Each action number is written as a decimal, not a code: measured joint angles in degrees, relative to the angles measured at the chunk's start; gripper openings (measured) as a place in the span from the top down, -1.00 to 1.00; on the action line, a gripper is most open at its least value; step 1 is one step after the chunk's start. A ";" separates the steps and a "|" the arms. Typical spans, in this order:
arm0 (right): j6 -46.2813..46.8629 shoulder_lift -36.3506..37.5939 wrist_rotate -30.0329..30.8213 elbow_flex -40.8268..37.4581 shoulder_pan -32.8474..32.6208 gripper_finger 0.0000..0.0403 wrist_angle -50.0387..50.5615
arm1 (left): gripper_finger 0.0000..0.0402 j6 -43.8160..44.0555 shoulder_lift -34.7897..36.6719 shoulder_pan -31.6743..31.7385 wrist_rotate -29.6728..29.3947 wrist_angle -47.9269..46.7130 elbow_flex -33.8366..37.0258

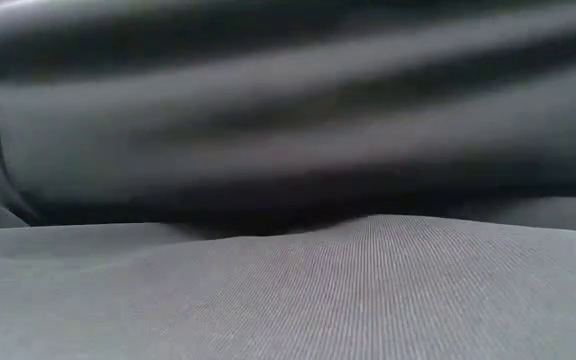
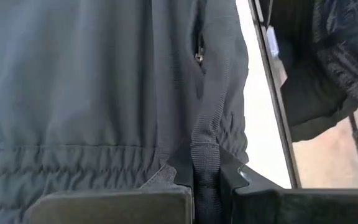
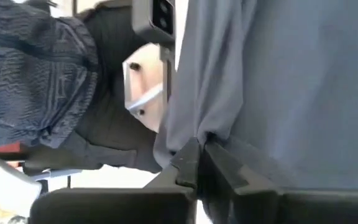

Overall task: Fold laundry
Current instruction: Fold the black shorts from the white laundry organizer

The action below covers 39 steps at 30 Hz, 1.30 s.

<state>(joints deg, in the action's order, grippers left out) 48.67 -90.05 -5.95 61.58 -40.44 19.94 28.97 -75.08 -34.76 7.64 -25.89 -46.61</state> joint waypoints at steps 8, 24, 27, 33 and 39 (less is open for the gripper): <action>5.51 -2.68 -3.86 -0.02 -0.11 0.52 -0.68 | 0.93 2.91 -5.45 -2.42 -1.79 0.35 0.04; -12.28 -2.18 12.94 0.00 1.72 0.39 -5.98 | 0.43 11.50 -5.27 -2.32 11.88 -6.61 -5.30; -13.93 -3.00 13.88 0.02 2.25 0.39 -6.98 | 0.43 12.32 -3.72 -2.36 11.05 -7.99 -6.75; -16.14 -8.28 14.99 -0.07 2.33 0.39 -12.25 | 0.42 15.16 -3.30 -2.67 2.89 -8.17 -6.82; -18.58 -13.83 14.99 -0.09 2.46 0.39 -17.11 | 0.34 11.52 -3.78 -2.86 -6.60 -5.03 -6.60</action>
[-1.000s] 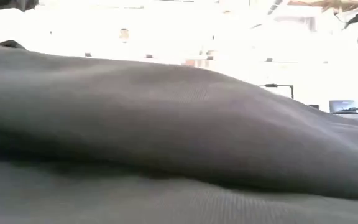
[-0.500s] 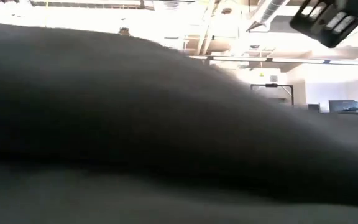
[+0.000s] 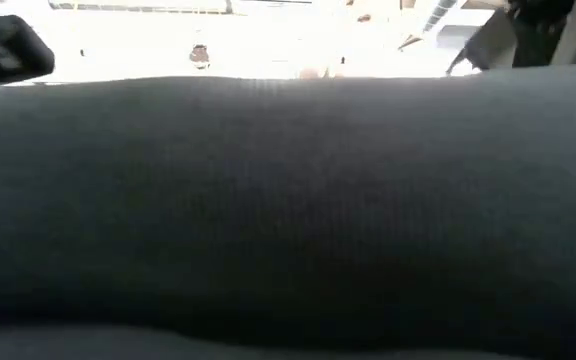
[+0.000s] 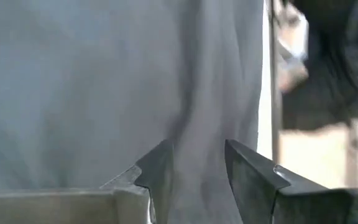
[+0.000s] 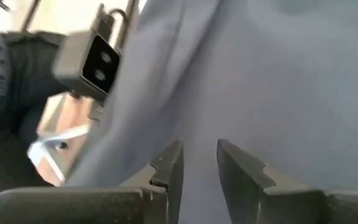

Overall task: Fold laundry
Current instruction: Fold the black shorts from the white laundry organizer

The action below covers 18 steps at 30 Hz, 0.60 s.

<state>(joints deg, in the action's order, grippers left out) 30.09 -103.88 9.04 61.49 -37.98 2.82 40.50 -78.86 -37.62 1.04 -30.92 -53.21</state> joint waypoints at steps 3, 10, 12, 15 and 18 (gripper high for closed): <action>-0.64 -1.83 -0.03 0.01 0.61 0.39 0.17 | 0.32 -1.15 -1.47 -0.15 -4.36 5.95 2.00; -8.15 -3.07 -4.12 0.00 5.06 0.39 0.08 | 0.31 -3.26 -10.56 -0.04 -6.75 11.57 3.72; -10.80 -2.80 -4.81 0.00 7.06 0.39 0.51 | 0.31 -2.81 -13.39 0.08 -7.69 11.36 3.74; -13.79 -1.28 -4.85 0.00 10.00 0.39 3.72 | 0.31 -0.92 -16.32 0.66 -8.28 9.82 3.68; -15.40 0.96 -4.78 -0.03 12.82 0.39 9.70 | 0.31 2.58 -17.31 0.98 -10.36 6.65 3.39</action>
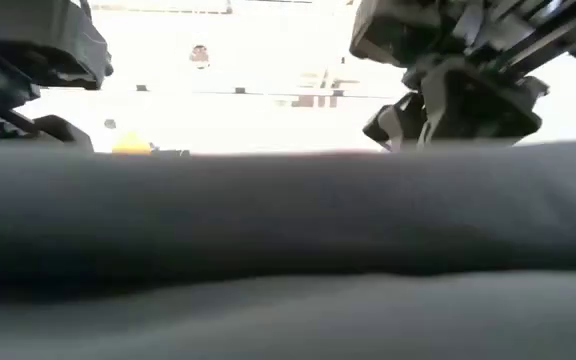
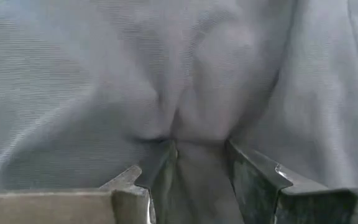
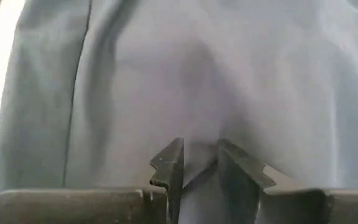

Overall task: Fold laundry
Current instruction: Fold the black shorts from the white laundry organizer

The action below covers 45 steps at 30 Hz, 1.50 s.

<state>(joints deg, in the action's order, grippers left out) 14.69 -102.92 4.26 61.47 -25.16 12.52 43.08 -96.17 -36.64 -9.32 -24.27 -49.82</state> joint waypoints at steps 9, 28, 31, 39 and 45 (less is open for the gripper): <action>5.24 16.84 0.21 -16.18 5.98 0.39 -6.35 | 0.31 7.89 1.68 -0.02 -10.35 -7.83 0.40; 44.84 27.55 15.52 -34.75 2.35 0.13 -23.66 | 0.31 5.41 3.65 0.00 -16.61 -8.22 0.40; 46.90 27.51 15.62 -34.75 3.33 -0.10 -21.69 | 0.31 5.37 3.85 -0.02 -16.13 -8.45 0.40; 48.90 24.15 21.26 -34.75 2.33 -0.53 -21.77 | 0.31 4.14 4.05 -1.14 -20.21 -7.08 0.37; 49.89 15.23 22.94 -34.75 1.14 -0.60 -33.43 | 0.31 -2.32 4.05 -0.93 -23.23 1.43 0.37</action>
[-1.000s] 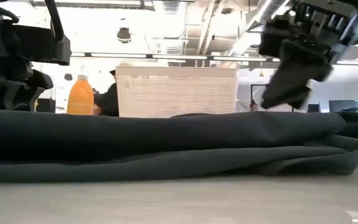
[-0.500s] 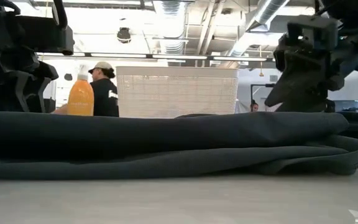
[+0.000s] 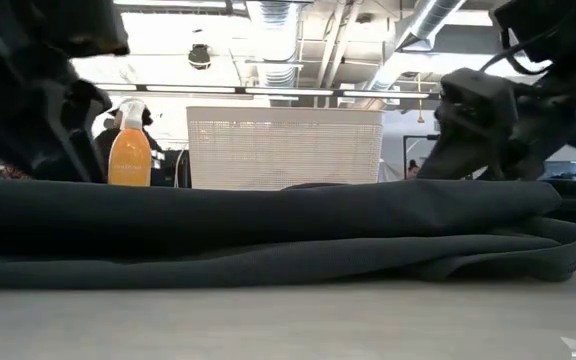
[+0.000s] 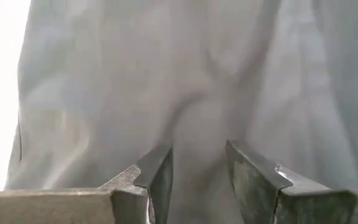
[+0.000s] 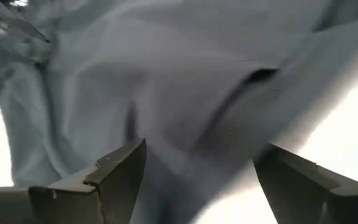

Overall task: Fold laundry
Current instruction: Fold the black shorts from the white laundry organizer

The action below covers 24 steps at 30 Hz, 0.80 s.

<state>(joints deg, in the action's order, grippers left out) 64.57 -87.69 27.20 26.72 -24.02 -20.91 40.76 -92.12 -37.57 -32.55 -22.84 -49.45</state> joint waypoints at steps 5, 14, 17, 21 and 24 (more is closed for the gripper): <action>-3.82 -10.89 0.30 0.05 -0.01 -0.60 -20.17 | 0.31 -6.18 0.00 1.69 -0.87 10.47 -0.02; -9.32 -23.57 3.76 1.82 -0.01 -0.32 -43.82 | 0.31 -7.25 -0.53 3.96 -0.97 15.73 0.56; -11.45 -24.93 3.20 3.33 -0.01 0.02 -46.11 | 0.31 -4.26 -1.86 4.49 -0.89 18.04 3.29; -14.43 -23.64 -1.55 4.21 0.06 0.65 -45.60 | 0.31 -0.85 -4.72 4.64 -0.90 25.42 6.97; -17.07 -20.04 -7.16 4.01 0.29 0.90 -44.95 | 0.31 -0.62 -7.47 4.81 -0.01 31.07 7.63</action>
<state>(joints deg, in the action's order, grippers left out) 47.50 -107.72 20.04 30.73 -23.73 -65.86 40.14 -99.59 -32.76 -32.56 8.23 -41.82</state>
